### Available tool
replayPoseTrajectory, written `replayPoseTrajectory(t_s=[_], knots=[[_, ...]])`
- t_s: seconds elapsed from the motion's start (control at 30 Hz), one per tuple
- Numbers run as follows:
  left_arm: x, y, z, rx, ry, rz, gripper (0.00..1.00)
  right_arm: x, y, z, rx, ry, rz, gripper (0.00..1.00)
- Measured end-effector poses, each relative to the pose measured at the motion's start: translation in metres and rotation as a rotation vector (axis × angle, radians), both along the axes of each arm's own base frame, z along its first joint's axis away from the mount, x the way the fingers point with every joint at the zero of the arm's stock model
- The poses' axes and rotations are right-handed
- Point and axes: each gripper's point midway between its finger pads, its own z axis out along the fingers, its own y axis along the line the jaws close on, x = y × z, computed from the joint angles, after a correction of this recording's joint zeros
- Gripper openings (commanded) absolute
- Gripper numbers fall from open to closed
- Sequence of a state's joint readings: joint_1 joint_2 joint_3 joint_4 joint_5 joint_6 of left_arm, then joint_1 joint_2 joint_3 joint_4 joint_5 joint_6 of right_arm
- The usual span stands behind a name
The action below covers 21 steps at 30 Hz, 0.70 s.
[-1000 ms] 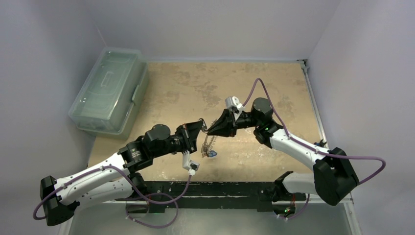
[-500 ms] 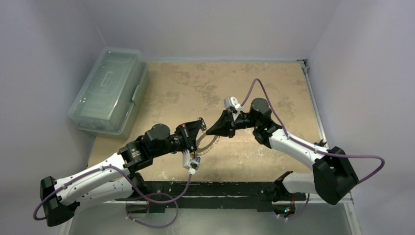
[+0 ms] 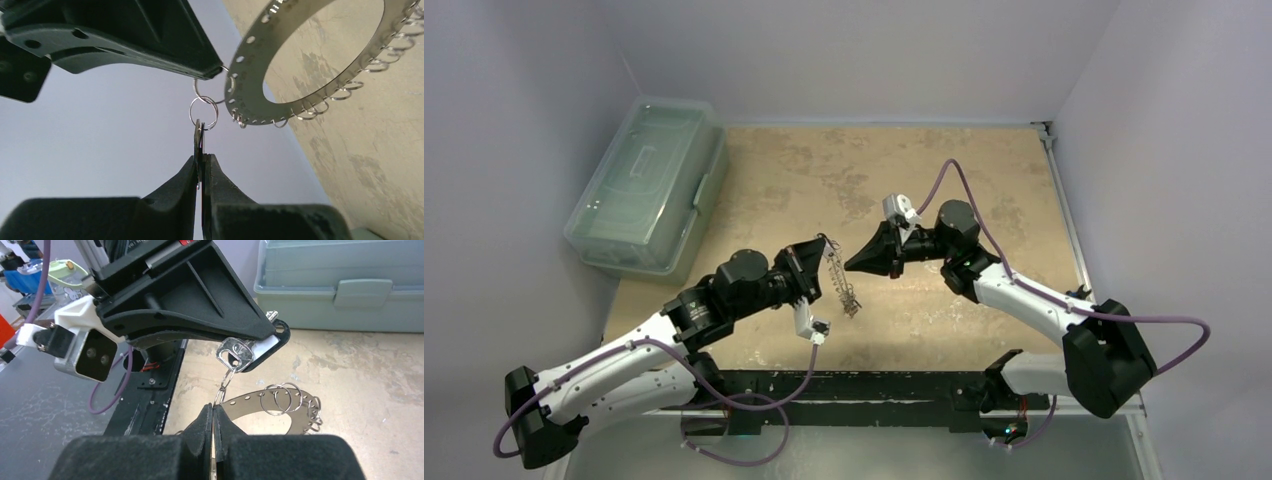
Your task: Remove the keys from the keyring
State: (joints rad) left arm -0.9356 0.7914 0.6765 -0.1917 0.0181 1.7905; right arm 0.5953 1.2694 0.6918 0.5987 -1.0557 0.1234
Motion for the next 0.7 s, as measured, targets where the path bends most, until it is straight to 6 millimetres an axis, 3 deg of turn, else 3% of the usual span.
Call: replayPoseTrajectory(t_s=[0.17, 0.33, 0.7], knots=[[0.006, 0.007, 0.003, -0.008, -0.005, 0.033, 0.00, 0.000, 0.001, 0.009, 0.038, -0.009, -0.003, 0.02], [0.009, 0.007, 0.006, -0.030, -0.007, 0.043, 0.00, -0.002, 0.000, 0.011, 0.050, -0.004, 0.004, 0.34], [0.010, -0.002, 0.006, -0.047, -0.014, 0.005, 0.00, -0.002, 0.000, 0.006, 0.036, 0.013, -0.004, 0.39]])
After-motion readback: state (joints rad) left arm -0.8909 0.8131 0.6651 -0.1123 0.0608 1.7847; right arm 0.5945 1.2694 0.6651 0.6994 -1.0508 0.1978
